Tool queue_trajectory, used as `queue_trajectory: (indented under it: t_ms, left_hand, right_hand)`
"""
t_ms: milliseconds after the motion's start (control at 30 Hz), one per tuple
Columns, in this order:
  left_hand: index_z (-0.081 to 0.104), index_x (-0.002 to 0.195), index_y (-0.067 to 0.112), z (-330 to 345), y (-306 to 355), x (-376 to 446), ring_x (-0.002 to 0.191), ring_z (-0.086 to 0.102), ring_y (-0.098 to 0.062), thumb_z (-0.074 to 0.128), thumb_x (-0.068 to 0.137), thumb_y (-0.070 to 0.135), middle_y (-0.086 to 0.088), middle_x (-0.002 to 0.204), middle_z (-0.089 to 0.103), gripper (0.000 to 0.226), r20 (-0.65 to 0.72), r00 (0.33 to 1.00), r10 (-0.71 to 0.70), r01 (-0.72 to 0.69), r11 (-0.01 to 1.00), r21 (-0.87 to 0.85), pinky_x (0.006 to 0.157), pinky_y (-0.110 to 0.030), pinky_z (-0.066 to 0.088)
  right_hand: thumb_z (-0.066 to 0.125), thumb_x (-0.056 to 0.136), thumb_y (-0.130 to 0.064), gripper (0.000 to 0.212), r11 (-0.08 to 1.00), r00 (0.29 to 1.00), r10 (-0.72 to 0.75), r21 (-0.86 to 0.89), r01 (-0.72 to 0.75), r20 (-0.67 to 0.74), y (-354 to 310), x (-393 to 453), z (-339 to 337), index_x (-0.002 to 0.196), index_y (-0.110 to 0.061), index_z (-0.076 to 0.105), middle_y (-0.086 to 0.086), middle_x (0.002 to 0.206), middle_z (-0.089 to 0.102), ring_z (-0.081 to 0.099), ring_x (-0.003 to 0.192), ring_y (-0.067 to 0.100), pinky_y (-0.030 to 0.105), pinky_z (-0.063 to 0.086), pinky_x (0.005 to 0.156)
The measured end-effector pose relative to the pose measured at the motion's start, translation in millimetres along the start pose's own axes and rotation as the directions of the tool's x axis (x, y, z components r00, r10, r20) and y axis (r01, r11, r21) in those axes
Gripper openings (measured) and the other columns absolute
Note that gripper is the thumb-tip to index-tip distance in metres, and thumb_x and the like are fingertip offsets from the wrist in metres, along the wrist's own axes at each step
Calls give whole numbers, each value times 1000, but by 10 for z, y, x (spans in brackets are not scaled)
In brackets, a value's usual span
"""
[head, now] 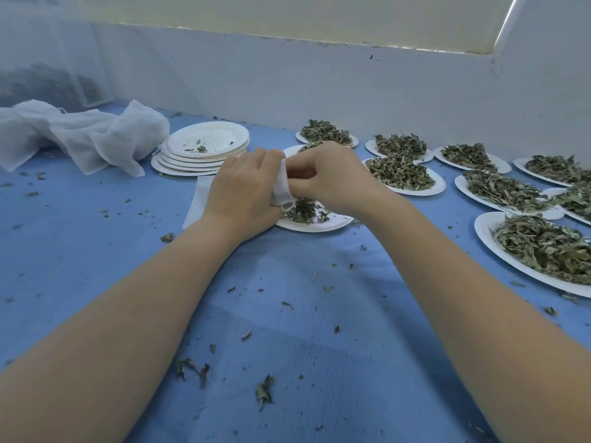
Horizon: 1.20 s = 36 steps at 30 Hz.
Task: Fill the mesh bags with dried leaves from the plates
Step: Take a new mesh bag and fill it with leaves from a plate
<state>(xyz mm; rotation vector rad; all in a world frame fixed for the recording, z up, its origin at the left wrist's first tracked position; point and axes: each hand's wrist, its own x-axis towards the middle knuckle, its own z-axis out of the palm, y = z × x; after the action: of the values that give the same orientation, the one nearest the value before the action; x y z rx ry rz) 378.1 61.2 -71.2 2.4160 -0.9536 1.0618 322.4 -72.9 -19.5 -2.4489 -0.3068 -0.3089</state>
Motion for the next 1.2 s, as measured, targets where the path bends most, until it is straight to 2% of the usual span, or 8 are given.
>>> queue_trajectory:
  t_ms: [133, 267, 367, 500, 600, 667, 900, 1200]
  left_hand:
    - [58, 98, -6, -14, -5, 12, 74, 58, -38, 69, 62, 7, -19, 82, 60, 39, -15, 999, -42, 41, 999, -26, 67, -39, 42]
    - [59, 95, -5, -25, 12, 14, 70, 58, -36, 50, 69, 22, -18, 79, 60, 39, -56, 998, -19, 17, 999, -30, 63, -37, 41]
    - [59, 92, -7, -32, 25, 6, 66, 59, -34, 39, 70, 29, -17, 75, 60, 47, -101, 995, -9, 5, 999, -34, 60, -34, 40]
    - [58, 98, -8, -28, -6, 1, 70, 59, -38, 61, 67, 13, -22, 81, 62, 37, -104, 988, -118, 115, 993, -34, 65, -39, 43]
    - [55, 111, -3, -6, -50, 10, 84, 57, -39, 71, 66, 8, -21, 96, 61, 49, -67, 980, -188, 188, 982, -9, 74, -41, 38]
    - [53, 115, 0, 10, -65, 10, 90, 55, -37, 71, 67, 8, -18, 101, 60, 52, -69, 977, -204, 204, 979, -10, 78, -38, 34]
    - [54, 115, 0, 35, -86, 7, 90, 56, -36, 71, 69, 11, -16, 103, 61, 50, -111, 975, -194, 192, 981, -30, 80, -40, 36]
    - [60, 101, -6, -24, -25, 7, 74, 60, -38, 70, 66, 9, -21, 85, 62, 39, -124, 991, -50, 47, 999, -25, 68, -41, 43]
  right_hand:
    - [66, 82, -6, 22, 971, 997, 53, 230, -64, 55, 5, -12, -37, 104, -12, 67, -1, 94, 73, 68, 89, 10, 19, 52, 80]
    - [67, 76, -6, 18, 981, 973, 76, 192, -33, -218, -43, -2, 104, 87, -16, 57, -4, 84, 67, 62, 74, 9, 12, 46, 66]
    - [61, 76, -1, 24, 984, 968, 50, 181, -5, -246, -63, 6, 161, 91, -18, 54, -5, 78, 69, 59, 69, 10, 14, 45, 63]
    - [59, 84, -4, 24, 964, 994, 21, 265, 9, -108, -39, 5, 86, 101, -21, 57, -6, 84, 74, 65, 81, 18, 23, 50, 68]
    - [63, 82, -8, 21, 920, 970, 83, 391, 13, -228, 24, 15, 6, 96, -23, 61, -7, 83, 72, 67, 78, 14, 29, 51, 71]
    - [59, 83, -12, 20, 952, 939, 156, 299, -61, -306, 62, 24, -35, 98, -25, 63, -10, 82, 66, 61, 70, 8, 24, 47, 65]
    - [48, 88, -9, 42, 866, 959, 283, 422, -269, 31, 36, -3, 33, 128, -22, 55, -2, 89, 61, 65, 85, 15, 23, 56, 78]
    - [67, 81, -5, 17, 939, 972, 156, 333, -91, -174, 54, -28, -69, 89, -18, 74, -2, 79, 73, 70, 74, 11, 32, 54, 87]
